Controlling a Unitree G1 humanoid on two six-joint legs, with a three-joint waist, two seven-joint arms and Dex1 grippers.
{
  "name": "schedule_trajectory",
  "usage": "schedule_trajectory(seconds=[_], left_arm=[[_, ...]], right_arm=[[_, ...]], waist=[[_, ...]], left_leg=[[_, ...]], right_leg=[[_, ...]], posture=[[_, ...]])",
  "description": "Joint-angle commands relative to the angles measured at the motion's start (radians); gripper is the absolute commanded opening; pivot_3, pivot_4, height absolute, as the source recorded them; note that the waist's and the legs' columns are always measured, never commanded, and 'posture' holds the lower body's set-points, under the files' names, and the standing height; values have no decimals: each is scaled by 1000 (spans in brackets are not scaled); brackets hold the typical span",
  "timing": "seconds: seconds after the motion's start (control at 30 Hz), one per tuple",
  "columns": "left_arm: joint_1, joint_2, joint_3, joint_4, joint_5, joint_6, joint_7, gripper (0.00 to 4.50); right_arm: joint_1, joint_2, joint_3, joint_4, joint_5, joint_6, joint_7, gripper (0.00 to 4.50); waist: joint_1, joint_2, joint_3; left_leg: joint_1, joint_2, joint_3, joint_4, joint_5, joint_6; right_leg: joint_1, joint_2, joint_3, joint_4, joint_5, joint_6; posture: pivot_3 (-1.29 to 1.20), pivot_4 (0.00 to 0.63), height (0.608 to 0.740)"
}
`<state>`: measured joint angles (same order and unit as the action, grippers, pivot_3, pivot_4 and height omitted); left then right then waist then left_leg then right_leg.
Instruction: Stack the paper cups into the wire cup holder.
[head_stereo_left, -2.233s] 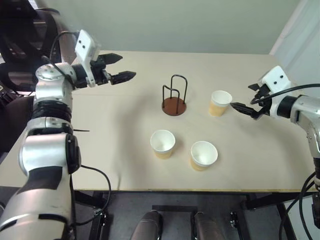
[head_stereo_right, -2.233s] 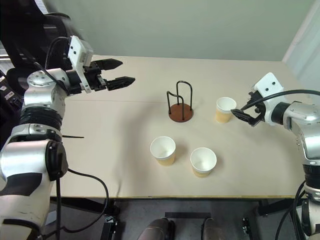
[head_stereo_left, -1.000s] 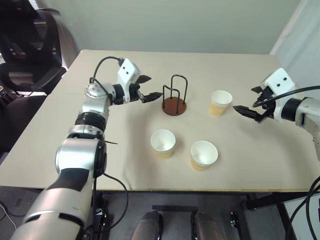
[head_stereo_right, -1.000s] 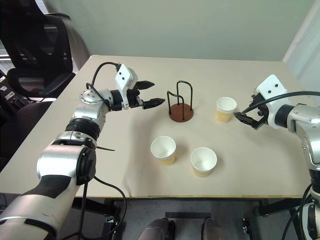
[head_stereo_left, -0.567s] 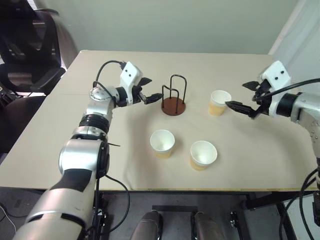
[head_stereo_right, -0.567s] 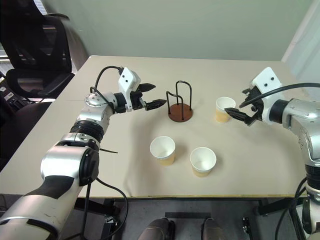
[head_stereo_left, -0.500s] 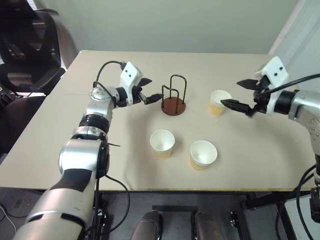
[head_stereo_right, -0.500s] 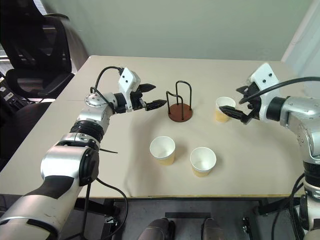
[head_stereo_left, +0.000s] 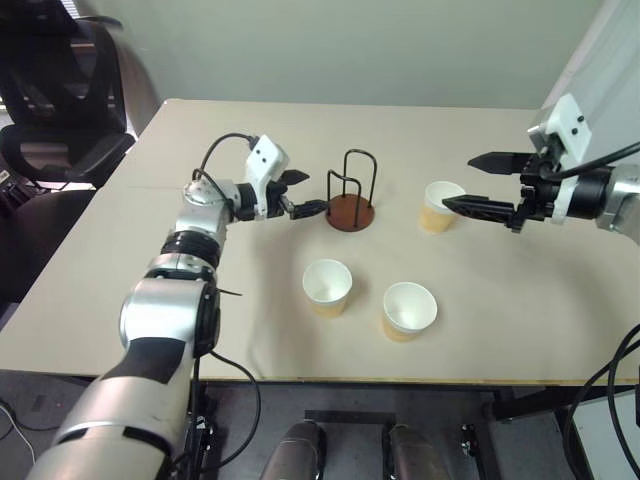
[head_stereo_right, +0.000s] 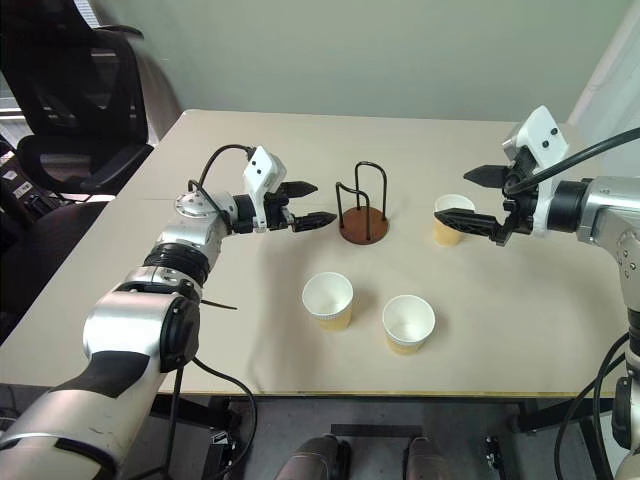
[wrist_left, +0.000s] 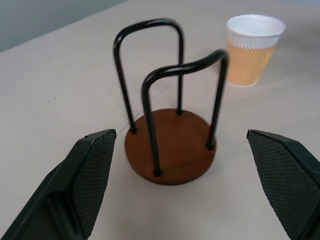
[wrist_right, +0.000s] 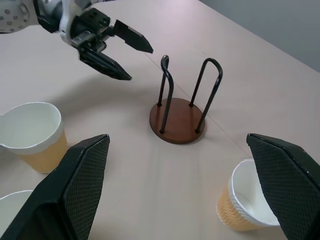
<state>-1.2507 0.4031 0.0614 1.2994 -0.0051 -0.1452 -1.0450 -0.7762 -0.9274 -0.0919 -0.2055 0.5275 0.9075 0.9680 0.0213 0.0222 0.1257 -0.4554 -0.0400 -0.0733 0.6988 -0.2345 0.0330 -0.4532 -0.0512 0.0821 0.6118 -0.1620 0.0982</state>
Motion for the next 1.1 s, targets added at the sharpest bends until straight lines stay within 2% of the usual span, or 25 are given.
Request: schedule_trajectory(seconds=[0.03, 0.4, 0.83, 1.1], left_arm=[[-18, -17, 7, 2, 13, -23, 79, 4500], [0, -80, -8, 13, 49, -46, 150, 4500], [6, -104, -11, 21, 74, -55, 173, 4500], [-9, -132, -5, 30, 92, -75, 324, 4500]], right_arm=[[0, -27, -28, -49, 25, 13, -1, 4465], [33, -48, -55, -92, 51, 45, -34, 4465], [77, -45, -89, -122, 77, 59, -82, 4465], [111, -47, -119, -149, 98, 73, -114, 4465]], waist=[[1, 0, 0], [2, 0, 0], [3, 0, 0], [4, 0, 0]], left_leg=[[0, 0, 0, 0, 0, 0], [0, 0, 1, 0, 0, 0], [0, 0, 1, 0, 1, 1], [1, 0, 1, 1, 1, 0]], right_leg=[[0, 0, 0, 0, 0, 0], [0, 0, 0, 0, 0, 1], [1, -1, 0, 0, 1, 1], [1, 0, 0, 0, 1, 2]], posture=[[0, 150, 740], [0, 150, 740], [0, 150, 740], [0, 150, 740]])
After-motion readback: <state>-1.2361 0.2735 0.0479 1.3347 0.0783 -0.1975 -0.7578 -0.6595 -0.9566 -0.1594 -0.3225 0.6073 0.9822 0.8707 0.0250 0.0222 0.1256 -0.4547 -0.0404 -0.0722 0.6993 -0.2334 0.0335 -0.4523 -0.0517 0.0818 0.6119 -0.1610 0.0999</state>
